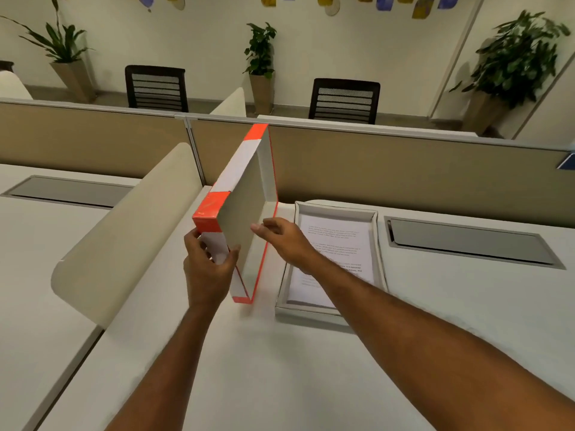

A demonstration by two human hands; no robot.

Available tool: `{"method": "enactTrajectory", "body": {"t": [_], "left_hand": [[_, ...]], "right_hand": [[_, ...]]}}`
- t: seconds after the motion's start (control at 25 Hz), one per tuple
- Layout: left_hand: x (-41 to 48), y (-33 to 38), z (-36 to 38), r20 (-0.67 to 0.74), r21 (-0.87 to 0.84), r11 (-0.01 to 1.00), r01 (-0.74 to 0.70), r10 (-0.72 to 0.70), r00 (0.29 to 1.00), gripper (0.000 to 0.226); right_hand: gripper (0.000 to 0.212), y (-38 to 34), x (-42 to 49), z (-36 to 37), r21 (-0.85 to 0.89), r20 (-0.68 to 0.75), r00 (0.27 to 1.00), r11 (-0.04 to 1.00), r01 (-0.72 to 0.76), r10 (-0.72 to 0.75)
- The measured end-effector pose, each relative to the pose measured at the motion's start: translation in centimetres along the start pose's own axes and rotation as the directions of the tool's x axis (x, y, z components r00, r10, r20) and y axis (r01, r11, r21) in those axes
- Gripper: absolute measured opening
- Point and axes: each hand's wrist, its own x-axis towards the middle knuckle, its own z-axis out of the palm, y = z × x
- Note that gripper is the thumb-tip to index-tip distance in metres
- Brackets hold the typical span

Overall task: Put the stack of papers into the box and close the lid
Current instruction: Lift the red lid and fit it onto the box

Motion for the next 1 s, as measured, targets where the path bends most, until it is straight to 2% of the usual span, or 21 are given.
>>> {"method": "enactTrajectory", "body": {"t": [0.12, 0.2, 0.4, 0.56, 0.68, 0.76, 0.8, 0.84, 0.88, 0.92, 0.96, 1.0], "left_hand": [[-1.0, 2.1, 1.2, 0.044, 0.189, 0.97, -0.153, 0.147, 0.988, 0.07], [-1.7, 3.0, 2.0, 0.093, 0.266, 0.93, -0.252, 0.236, 0.967, 0.072], [-3.4, 4.8, 4.0, 0.199, 0.347, 0.833, -0.43, 0.383, 0.902, 0.082], [-4.5, 5.4, 5.6, 0.246, 0.341, 0.786, -0.517, 0.456, 0.855, 0.083], [-5.4, 5.0, 5.8, 0.355, 0.257, 0.823, -0.507, 0.408, 0.841, 0.084], [-4.9, 4.1, 5.1, 0.285, 0.184, 0.928, -0.325, 0.266, 0.921, 0.081], [-4.4, 3.3, 4.7, 0.193, 0.136, 0.977, -0.165, 0.137, 0.972, 0.078], [-3.7, 2.5, 4.3, 0.109, 0.075, 0.997, 0.035, -0.043, 0.993, 0.081], [-2.9, 1.7, 3.9, 0.085, -0.008, 0.965, 0.263, -0.261, 0.962, 0.086], [-2.1, 0.8, 3.7, 0.152, -0.115, 0.87, 0.48, -0.462, 0.874, 0.087], [-1.6, -0.1, 3.6, 0.288, -0.215, 0.74, 0.637, -0.575, 0.766, 0.081], [-1.4, -0.7, 3.7, 0.429, -0.265, 0.633, 0.727, -0.598, 0.677, 0.073]], "right_hand": [[0.073, -4.8, -0.5, -0.8, 0.287, -0.028, 0.998, 0.957, -0.044, 0.054], [0.069, -6.8, -1.0, -1.4, 0.396, -0.089, 0.99, 0.916, -0.064, 0.108], [0.065, -7.2, -2.5, -3.4, 0.433, -0.268, 0.93, 0.893, -0.119, 0.253], [0.055, -5.0, -3.6, -5.1, 0.426, -0.344, 0.885, 0.892, -0.151, 0.314], [0.057, -3.3, -4.6, -6.7, 0.44, -0.367, 0.884, 0.891, -0.11, 0.29], [0.055, -2.1, -5.3, -8.6, 0.501, -0.375, 0.884, 0.863, -0.06, 0.28], [0.053, -1.4, -5.7, -9.7, 0.53, -0.374, 0.884, 0.847, -0.045, 0.281], [0.051, -0.6, -6.1, -10.9, 0.557, -0.366, 0.886, 0.83, -0.036, 0.284], [0.047, 0.3, -6.5, -11.9, 0.584, -0.351, 0.892, 0.811, -0.03, 0.286], [0.042, 1.2, -6.9, -12.9, 0.61, -0.334, 0.897, 0.792, -0.027, 0.288], [0.038, 2.0, -7.4, -13.6, 0.63, -0.321, 0.9, 0.776, -0.03, 0.295], [0.036, 2.8, -7.7, -14.2, 0.647, -0.31, 0.899, 0.762, -0.038, 0.308]]}}
